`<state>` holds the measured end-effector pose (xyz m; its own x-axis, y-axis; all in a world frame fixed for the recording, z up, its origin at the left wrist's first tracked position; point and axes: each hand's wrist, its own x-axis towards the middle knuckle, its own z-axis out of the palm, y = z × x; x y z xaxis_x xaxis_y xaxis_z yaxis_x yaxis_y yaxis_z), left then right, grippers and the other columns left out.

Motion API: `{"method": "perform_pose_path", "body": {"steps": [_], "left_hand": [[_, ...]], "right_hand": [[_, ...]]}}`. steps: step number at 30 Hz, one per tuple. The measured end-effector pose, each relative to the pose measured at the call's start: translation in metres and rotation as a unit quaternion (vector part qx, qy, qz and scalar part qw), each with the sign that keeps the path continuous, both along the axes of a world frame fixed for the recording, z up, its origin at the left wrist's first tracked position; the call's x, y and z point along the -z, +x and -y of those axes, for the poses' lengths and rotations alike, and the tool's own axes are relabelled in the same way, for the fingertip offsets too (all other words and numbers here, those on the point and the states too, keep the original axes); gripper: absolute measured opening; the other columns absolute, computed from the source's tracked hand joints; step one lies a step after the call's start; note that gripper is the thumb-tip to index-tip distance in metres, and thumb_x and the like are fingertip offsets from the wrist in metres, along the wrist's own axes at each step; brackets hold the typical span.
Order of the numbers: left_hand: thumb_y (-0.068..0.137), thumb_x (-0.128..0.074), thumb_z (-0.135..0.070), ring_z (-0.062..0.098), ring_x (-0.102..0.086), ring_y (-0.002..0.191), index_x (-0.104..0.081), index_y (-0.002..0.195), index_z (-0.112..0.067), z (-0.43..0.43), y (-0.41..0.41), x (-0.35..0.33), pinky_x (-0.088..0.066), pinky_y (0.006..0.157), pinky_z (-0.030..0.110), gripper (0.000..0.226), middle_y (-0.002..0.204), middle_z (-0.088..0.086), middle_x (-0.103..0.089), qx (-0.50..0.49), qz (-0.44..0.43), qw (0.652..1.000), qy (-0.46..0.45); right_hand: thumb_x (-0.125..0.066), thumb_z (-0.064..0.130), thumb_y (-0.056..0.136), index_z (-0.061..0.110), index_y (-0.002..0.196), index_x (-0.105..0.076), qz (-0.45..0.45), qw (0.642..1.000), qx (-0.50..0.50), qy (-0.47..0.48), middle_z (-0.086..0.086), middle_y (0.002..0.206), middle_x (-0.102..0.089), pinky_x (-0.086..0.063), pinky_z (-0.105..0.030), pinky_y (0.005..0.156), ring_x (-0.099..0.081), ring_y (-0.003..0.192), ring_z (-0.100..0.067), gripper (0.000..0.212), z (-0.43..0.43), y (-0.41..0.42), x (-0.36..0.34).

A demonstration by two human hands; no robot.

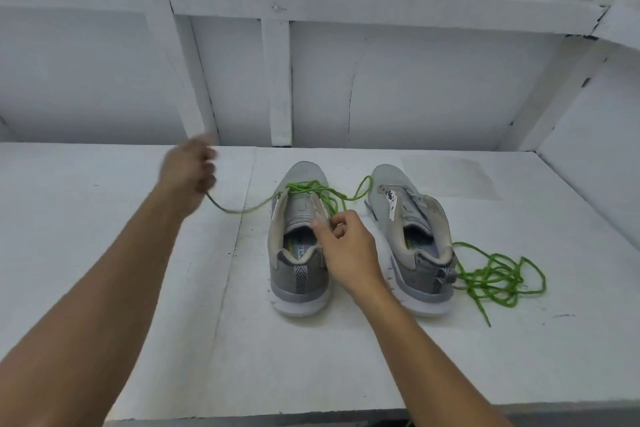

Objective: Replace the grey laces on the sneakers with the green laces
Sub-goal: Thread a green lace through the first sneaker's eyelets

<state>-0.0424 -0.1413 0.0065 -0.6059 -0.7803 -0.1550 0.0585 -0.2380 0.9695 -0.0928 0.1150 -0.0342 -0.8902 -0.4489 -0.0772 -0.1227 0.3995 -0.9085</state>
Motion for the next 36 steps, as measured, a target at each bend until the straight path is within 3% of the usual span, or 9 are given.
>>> {"method": "perform_pose_path", "body": {"steps": [3, 5, 7, 11, 14, 18, 23, 32, 36], "left_hand": [[0.099, -0.050, -0.019, 0.009, -0.053, 0.055, -0.059, 0.103, -0.026, -0.052, -0.012, 0.020, -0.036, 0.050, 0.020, 0.012, 0.066, -0.007, -0.063, 0.263, 0.284, 0.845, -0.369], [0.100, -0.048, -0.026, 0.013, -0.059, 0.063, -0.059, 0.095, -0.021, -0.060, -0.011, 0.028, -0.039, 0.056, 0.023, 0.013, 0.069, -0.004, -0.066, 0.267, 0.331, 0.774, -0.469], [0.100, -0.049, -0.024, 0.012, -0.056, 0.059, -0.062, 0.095, -0.015, -0.044, -0.005, 0.021, -0.038, 0.054, 0.024, 0.017, 0.073, 0.002, -0.069, 0.229, 0.346, 0.786, -0.459], [0.096, -0.052, -0.015, 0.016, -0.042, 0.052, -0.064, 0.101, -0.004, 0.031, 0.018, -0.009, -0.029, 0.048, 0.024, 0.017, 0.054, -0.006, -0.068, -0.020, 0.293, 0.920, -0.259], [0.095, -0.049, -0.015, 0.024, -0.053, 0.067, -0.055, 0.124, -0.004, 0.049, 0.027, -0.016, -0.038, 0.055, 0.028, 0.032, 0.091, 0.007, -0.075, -0.077, 0.358, 0.884, -0.292], [0.099, -0.054, -0.027, 0.018, -0.054, 0.073, -0.022, 0.153, -0.022, -0.022, 0.004, -0.005, -0.041, 0.064, 0.027, 0.063, 0.079, -0.002, -0.072, 0.162, 0.335, 0.838, -0.400], [0.100, -0.045, -0.024, 0.011, -0.062, 0.070, -0.067, 0.106, -0.013, -0.063, -0.022, 0.019, -0.043, 0.067, 0.027, 0.025, 0.074, -0.003, -0.069, 0.246, 0.354, 0.742, -0.514], [0.096, -0.044, -0.024, 0.036, -0.061, 0.088, -0.064, 0.088, -0.007, 0.036, 0.006, -0.013, -0.051, 0.075, 0.038, 0.027, 0.092, 0.015, -0.070, 0.038, 0.447, 0.721, -0.528], [0.096, -0.049, -0.021, 0.030, -0.062, 0.105, -0.054, 0.125, -0.009, 0.024, 0.005, -0.014, -0.048, 0.082, 0.037, 0.032, 0.085, 0.005, -0.075, 0.028, 0.418, 0.754, -0.506]], "right_hand": [[-0.060, 0.045, 0.092, 0.019, 0.096, -0.053, -0.016, 1.000, 0.009, -0.011, 0.002, 0.080, -0.052, -0.036, -0.022, 0.058, -0.055, 0.073, -0.016, 0.028, 0.001, 0.001, 0.004], [-0.061, 0.044, 0.092, 0.019, 0.097, -0.054, -0.017, 1.000, 0.014, -0.022, 0.003, 0.079, -0.051, -0.034, -0.019, 0.057, -0.050, 0.070, -0.012, 0.027, 0.000, 0.002, 0.005], [-0.062, 0.043, 0.091, 0.019, 0.096, -0.054, -0.016, 0.999, 0.021, -0.037, 0.003, 0.079, -0.051, -0.034, -0.017, 0.056, -0.049, 0.069, -0.010, 0.026, -0.001, 0.002, 0.007], [-0.064, 0.042, 0.090, 0.021, 0.091, -0.054, -0.016, 0.998, 0.029, -0.055, 0.003, 0.076, -0.050, -0.035, -0.013, 0.055, -0.047, 0.067, -0.010, 0.023, -0.001, 0.003, 0.009], [-0.063, 0.042, 0.091, 0.021, 0.092, -0.054, -0.020, 0.998, 0.028, -0.056, 0.002, 0.078, -0.050, -0.033, -0.014, 0.055, -0.048, 0.069, -0.011, 0.023, -0.001, 0.003, 0.010], [-0.063, 0.043, 0.090, 0.021, 0.093, -0.054, -0.024, 0.998, 0.030, -0.056, 0.000, 0.080, -0.052, -0.034, -0.019, 0.059, -0.050, 0.073, -0.014, 0.024, 0.000, 0.003, 0.011], [-0.063, 0.045, 0.090, 0.020, 0.094, -0.055, -0.029, 0.998, 0.030, -0.053, 0.000, 0.083, -0.054, -0.035, -0.021, 0.062, -0.052, 0.076, -0.015, 0.027, 0.000, 0.003, 0.012], [-0.064, 0.041, 0.091, 0.022, 0.089, -0.054, -0.023, 0.997, 0.030, -0.063, 0.005, 0.077, -0.051, -0.034, -0.017, 0.058, -0.049, 0.072, -0.011, 0.022, -0.001, 0.002, 0.012], [-0.064, 0.042, 0.091, 0.022, 0.089, -0.053, -0.022, 0.998, 0.027, -0.059, 0.006, 0.077, -0.051, -0.034, -0.013, 0.055, -0.049, 0.069, -0.009, 0.022, -0.001, 0.001, 0.012]]}}
